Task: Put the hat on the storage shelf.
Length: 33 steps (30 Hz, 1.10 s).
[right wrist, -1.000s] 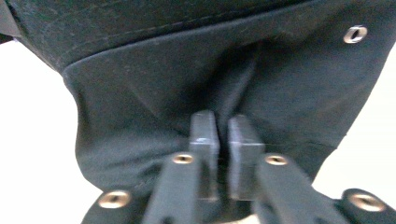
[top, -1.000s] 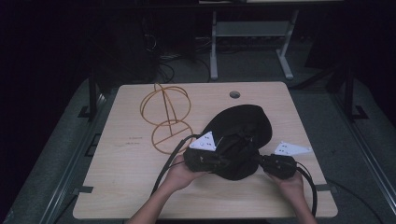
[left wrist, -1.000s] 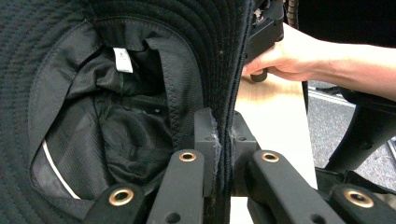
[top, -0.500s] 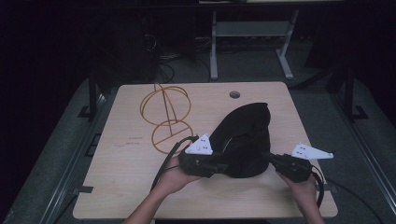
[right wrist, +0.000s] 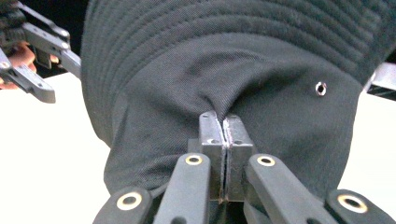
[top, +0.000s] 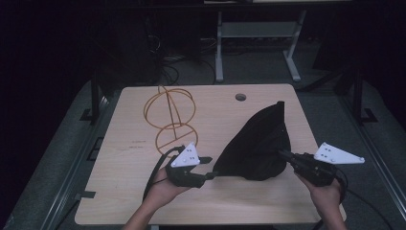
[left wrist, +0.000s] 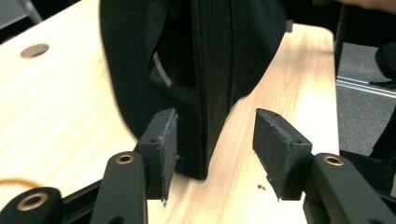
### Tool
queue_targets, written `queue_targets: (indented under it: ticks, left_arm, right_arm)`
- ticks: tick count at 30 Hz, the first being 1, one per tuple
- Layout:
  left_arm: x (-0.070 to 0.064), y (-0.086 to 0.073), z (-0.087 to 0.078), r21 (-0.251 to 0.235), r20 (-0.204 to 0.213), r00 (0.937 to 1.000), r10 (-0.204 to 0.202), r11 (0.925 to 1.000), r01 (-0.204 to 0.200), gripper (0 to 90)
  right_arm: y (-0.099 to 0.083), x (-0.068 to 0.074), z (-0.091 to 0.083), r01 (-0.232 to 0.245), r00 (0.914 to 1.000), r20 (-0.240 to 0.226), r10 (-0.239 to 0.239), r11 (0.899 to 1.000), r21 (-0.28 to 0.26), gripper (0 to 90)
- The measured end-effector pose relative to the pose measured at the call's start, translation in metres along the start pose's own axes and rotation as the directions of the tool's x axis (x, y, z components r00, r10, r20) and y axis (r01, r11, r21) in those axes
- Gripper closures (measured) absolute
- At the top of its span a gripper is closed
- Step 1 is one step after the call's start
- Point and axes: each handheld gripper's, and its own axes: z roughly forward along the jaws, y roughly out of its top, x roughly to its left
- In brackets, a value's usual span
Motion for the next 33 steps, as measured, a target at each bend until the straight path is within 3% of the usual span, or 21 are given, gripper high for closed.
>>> queue_targets:
  ticks: [4, 11, 14, 18, 30, 33]
  left_arm:
    - [0.003, -0.012, -0.006, -0.007, -0.014, 0.9996, -0.027, 0.9996, 0.026, 46.5]
    - [0.005, -0.029, -0.012, 0.013, -0.039, 0.9989, -0.026, 0.9996, 0.026, 45.0]
    - [0.007, -0.038, -0.015, 0.006, -0.045, 0.9979, -0.046, 0.9989, 0.046, 43.9]
    - [0.008, -0.043, -0.018, -0.004, -0.053, 0.9966, -0.064, 0.998, 0.063, 43.7]
    - [0.013, -0.053, -0.022, -0.026, -0.063, 0.996, -0.063, 0.9977, 0.062, 41.0]
    - [0.012, -0.054, -0.022, -0.019, -0.06, 0.9965, -0.059, 0.9982, 0.058, 40.6]
  right_arm:
    - [0.013, 0.004, 0.0, 0.028, 0.9996, 0.002, -0.028, 1.0, 0.001, 88.7]
    - [0.036, 0.006, -0.001, 0.072, 0.9974, 0.003, -0.072, 0.997, -0.008, 88.7]
    - [0.052, 0.01, 0.001, 0.102, 0.9948, -0.001, -0.102, 0.995, -0.004, 88.7]
    - [0.068, 0.012, 0.004, 0.115, 0.9933, -0.01, -0.115, 0.993, -0.008, 88.7]
    - [0.11, 0.017, 0.019, 0.144, 0.9885, -0.044, -0.145, 0.989, -0.02, 88.6]
    - [0.128, 0.018, 0.023, 0.142, 0.9883, -0.051, -0.144, 0.989, -0.03, 88.6]
